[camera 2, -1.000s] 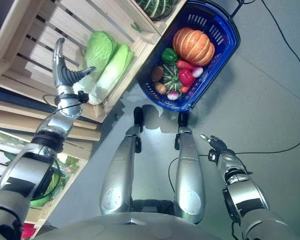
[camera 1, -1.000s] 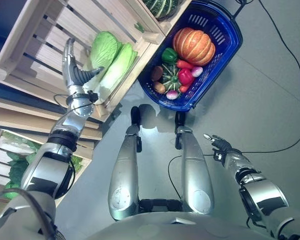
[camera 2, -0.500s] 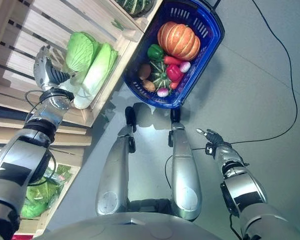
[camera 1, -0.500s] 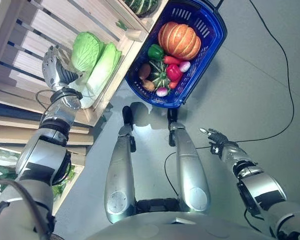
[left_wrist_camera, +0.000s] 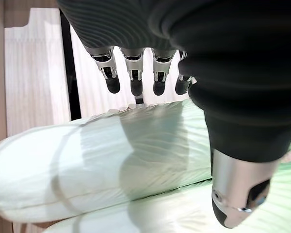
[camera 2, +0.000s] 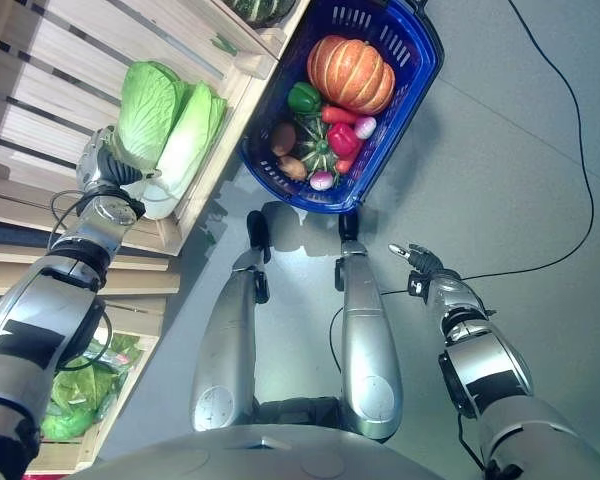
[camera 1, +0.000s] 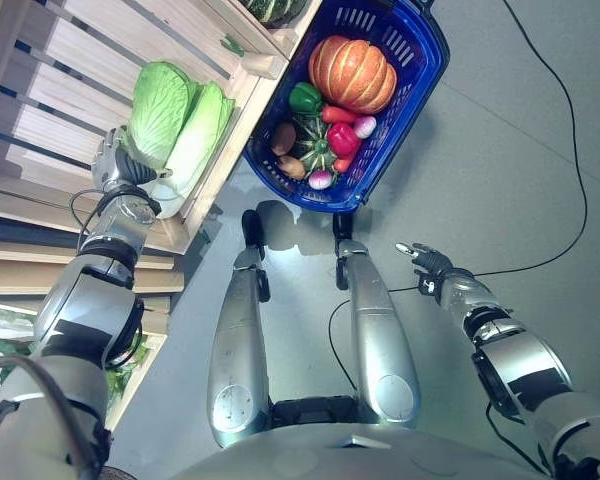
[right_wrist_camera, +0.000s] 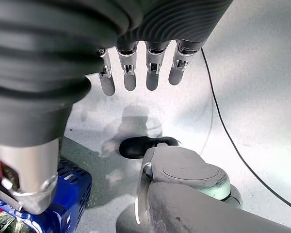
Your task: Pick up fruits and vegetables into the basket
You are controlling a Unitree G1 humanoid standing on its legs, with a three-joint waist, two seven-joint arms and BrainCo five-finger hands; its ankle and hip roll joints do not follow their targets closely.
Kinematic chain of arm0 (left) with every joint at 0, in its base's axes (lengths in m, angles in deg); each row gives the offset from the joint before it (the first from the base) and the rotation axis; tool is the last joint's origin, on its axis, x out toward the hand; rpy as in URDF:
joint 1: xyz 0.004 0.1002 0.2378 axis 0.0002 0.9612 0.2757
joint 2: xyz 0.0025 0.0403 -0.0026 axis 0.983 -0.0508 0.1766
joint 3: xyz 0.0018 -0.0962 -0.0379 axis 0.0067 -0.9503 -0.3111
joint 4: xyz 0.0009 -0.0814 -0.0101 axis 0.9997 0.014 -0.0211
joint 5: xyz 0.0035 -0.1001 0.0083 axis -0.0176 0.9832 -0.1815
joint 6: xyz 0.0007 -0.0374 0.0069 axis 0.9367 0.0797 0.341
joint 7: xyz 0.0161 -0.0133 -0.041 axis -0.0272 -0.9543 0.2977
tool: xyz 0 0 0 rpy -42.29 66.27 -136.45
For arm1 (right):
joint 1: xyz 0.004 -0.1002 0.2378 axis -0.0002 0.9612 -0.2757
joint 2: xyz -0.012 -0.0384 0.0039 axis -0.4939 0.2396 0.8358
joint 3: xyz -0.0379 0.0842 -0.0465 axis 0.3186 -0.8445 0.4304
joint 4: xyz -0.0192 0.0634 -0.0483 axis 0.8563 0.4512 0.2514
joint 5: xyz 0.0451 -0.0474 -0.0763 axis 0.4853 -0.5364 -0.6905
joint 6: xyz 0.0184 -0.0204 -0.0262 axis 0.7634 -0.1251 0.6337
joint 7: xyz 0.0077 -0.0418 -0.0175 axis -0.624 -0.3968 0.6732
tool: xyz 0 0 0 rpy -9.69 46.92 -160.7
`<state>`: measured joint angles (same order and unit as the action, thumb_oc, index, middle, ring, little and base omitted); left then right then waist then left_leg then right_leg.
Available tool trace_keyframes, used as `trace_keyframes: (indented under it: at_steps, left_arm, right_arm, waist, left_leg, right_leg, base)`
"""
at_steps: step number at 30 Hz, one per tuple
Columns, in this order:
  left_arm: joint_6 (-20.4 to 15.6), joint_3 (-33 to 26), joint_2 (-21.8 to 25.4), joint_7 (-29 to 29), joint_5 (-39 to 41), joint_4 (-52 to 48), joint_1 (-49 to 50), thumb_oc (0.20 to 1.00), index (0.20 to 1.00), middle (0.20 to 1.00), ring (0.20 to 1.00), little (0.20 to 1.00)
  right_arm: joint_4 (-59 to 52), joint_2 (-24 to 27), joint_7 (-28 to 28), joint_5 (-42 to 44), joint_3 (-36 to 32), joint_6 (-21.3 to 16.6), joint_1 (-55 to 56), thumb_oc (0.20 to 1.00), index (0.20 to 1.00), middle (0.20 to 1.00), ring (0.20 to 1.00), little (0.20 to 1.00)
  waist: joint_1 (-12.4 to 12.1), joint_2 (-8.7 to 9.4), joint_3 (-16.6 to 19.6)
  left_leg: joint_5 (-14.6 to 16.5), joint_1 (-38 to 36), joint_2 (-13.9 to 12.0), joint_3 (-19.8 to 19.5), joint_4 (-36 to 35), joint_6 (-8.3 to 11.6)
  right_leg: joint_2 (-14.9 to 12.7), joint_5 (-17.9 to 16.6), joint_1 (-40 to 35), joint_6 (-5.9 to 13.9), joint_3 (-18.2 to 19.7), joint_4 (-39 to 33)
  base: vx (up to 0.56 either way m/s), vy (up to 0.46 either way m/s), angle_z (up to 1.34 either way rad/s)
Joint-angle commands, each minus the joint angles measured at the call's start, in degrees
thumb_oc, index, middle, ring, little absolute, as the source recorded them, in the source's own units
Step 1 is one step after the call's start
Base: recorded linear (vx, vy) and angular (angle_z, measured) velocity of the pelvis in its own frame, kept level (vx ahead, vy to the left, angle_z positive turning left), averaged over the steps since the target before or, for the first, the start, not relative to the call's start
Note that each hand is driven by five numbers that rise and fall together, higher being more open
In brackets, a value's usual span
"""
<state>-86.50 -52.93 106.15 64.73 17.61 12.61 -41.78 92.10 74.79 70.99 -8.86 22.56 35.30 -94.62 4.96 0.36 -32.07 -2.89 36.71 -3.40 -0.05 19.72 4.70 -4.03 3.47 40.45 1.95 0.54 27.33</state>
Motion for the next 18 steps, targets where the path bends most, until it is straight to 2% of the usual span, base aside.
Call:
trace_keyframes:
  at_steps: [1,11,18]
  left_arm:
    - [0.37,-2.13,1.21,0.25,2.91,4.07,-0.72,1.0,1.0,1.0,1.0,1.0]
    - [0.0,-2.88,1.13,-1.8,5.37,6.02,-1.48,1.0,1.0,1.0,1.0,1.0]
    - [1.13,-4.11,0.74,-2.85,8.69,7.29,-2.31,1.0,1.0,1.0,1.0,1.0]
  right_arm:
    - [0.7,1.91,0.19,0.36,1.77,0.71,2.27,1.0,1.0,1.0,1.0,1.0]
    - [0.59,1.84,0.26,0.62,2.15,1.06,1.67,1.0,1.0,1.0,1.0,1.0]
    - [0.77,1.73,0.32,1.03,2.4,1.04,0.97,1.0,1.0,1.0,1.0,1.0]
  waist:
    - [-0.6,2.23,2.28]
    - [-0.59,2.86,2.28]
    - [-0.59,3.15,2.28]
  left_leg:
    - [4.7,3.35,2.95,-0.4,5.11,-1.88]
    - [4.41,4.04,2.94,-0.57,4.73,-1.82]
    - [4.41,5.06,3.04,-0.74,5.0,-1.74]
  right_leg:
    - [1.91,0.12,-0.64,-0.22,-1.99,-1.29]
    - [2.25,-0.18,0.29,-0.05,-1.92,-1.38]
    - [2.32,-0.35,1.31,0.11,-1.89,-1.41]
  base:
    - [0.0,0.0,0.0]
    - [0.0,0.0,-0.03]
    - [0.0,0.0,0.0]
